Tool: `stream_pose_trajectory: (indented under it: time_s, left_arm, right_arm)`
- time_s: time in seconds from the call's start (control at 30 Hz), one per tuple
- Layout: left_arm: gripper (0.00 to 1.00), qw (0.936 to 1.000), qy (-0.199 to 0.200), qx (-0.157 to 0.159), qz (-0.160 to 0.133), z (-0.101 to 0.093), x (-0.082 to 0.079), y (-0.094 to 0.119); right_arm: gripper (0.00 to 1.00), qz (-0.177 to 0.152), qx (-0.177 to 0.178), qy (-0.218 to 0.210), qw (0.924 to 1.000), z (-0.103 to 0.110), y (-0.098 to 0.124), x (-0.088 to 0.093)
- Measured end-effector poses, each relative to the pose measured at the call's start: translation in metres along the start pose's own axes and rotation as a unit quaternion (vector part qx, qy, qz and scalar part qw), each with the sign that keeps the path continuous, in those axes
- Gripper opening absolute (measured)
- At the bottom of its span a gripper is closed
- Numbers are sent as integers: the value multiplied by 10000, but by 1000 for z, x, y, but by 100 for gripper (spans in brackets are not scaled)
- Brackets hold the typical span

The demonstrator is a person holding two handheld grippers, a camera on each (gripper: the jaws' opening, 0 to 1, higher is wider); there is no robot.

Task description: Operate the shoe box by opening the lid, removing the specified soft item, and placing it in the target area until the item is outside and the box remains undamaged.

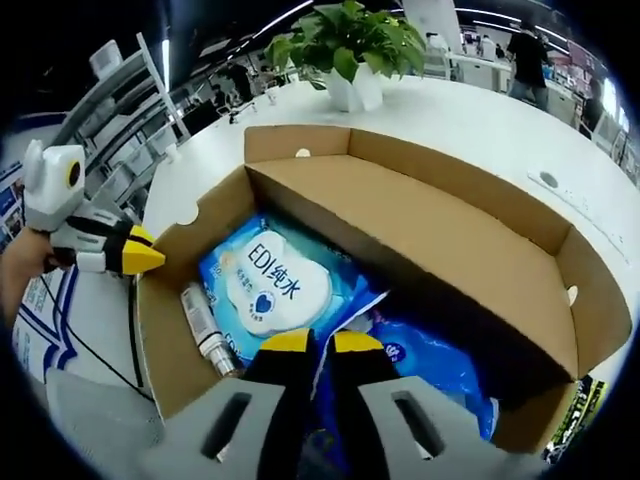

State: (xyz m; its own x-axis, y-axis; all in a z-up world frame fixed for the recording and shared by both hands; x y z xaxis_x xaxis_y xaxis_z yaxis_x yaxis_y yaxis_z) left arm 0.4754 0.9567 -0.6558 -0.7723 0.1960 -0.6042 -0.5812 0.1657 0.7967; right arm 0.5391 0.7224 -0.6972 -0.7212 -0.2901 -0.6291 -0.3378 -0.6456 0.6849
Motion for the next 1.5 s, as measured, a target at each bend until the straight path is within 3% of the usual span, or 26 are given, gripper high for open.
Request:
stream_pose_trajectory:
  time_s: [0.97,1.2,1.33,1.5]
  left_arm:
    - [3,9999,-36,-24,114,0,-2,-2]
    - [4,9996,-219,-64,163,1,-4,-4]
    - [5,9985,-523,-128,140,-1,-7,-3]
    - [12,9972,-733,-119,-22,-7,-13,2]
  right_arm:
    - [0,-308,147,72,9994,-1,30,1]
    - [0,-379,226,75,9990,-3,41,6]
    - [0,-438,272,-2,9987,-8,50,8]
    - [0,-430,389,117,9983,-11,57,11]
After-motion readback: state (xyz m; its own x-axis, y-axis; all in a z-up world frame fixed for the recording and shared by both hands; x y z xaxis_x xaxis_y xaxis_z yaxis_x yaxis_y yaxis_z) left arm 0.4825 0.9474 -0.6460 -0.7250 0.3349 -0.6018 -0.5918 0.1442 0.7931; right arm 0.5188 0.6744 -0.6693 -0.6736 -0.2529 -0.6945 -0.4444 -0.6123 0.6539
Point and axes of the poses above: the point that each gripper's makers call its tool centre point, and the gripper's own axes: y roughly backward along the fingers, z roughly to its left, x roughly out of its underside, the point moved 9 cm from there along y, roughly backward along the fingers, and after that the axes turned 6 degrees about -x, right-handed, at the moved point
